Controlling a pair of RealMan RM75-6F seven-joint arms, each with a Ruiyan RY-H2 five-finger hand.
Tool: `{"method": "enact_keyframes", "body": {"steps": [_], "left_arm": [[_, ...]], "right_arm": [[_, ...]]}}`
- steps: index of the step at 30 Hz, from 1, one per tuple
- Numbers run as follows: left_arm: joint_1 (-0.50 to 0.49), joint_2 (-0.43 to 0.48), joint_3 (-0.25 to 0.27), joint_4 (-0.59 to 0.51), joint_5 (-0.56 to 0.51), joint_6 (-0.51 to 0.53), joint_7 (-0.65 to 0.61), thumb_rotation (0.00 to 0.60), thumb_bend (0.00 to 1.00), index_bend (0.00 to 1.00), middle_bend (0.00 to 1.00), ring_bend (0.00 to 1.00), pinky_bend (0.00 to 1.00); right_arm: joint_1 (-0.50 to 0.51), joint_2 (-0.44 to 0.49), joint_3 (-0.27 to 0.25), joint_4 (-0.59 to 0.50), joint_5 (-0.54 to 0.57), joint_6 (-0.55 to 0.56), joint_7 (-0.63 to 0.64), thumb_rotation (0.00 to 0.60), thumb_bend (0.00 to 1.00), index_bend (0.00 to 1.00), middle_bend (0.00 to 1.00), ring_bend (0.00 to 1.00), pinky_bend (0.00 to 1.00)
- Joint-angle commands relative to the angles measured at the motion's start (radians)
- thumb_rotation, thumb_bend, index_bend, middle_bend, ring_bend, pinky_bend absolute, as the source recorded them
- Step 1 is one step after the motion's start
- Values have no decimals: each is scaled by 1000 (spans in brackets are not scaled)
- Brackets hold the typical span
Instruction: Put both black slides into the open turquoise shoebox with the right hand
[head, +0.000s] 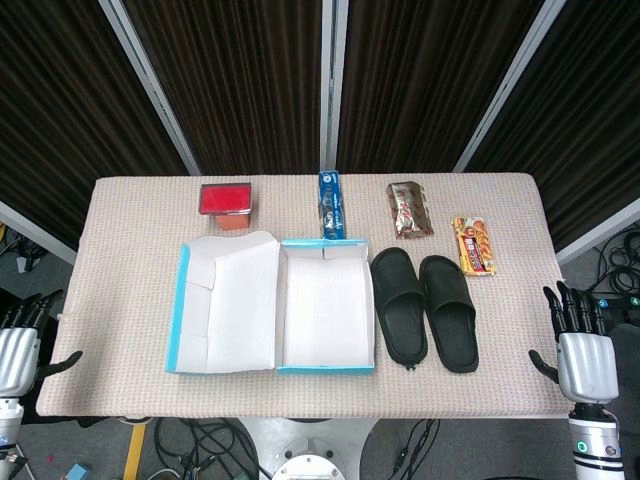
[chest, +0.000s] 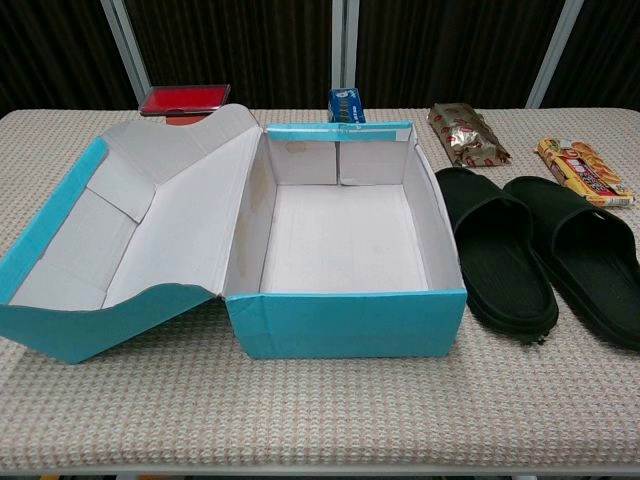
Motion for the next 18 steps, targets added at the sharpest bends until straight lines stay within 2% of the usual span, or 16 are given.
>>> {"method": "enact_keyframes", "body": {"steps": [1,7,12,18], "left_arm": [[2,5,1,-5,7,5,-3,600,35,111,193,123,169],[-4,23,6,-27,22,-6,-13,600,34,112,193,123,169],[-12,45,16,-63,36,-24,7,600,34,112,193,123,170],[-16,55,26,-91,32,-53,3,600,34,112,193,123,171]], "right_arm": [[-1,6,-5,-14,-3,-5,-8,600,30,0,0,0,0],[15,42,-2,-71,18,-53,-49,600,26,0,0,0,0],[76,104,46,-159,63,-131,-136,600,26,0,2,0,0],[225,154,110,-264,236,-389,-201,600,28,0,46,0,0]]}}
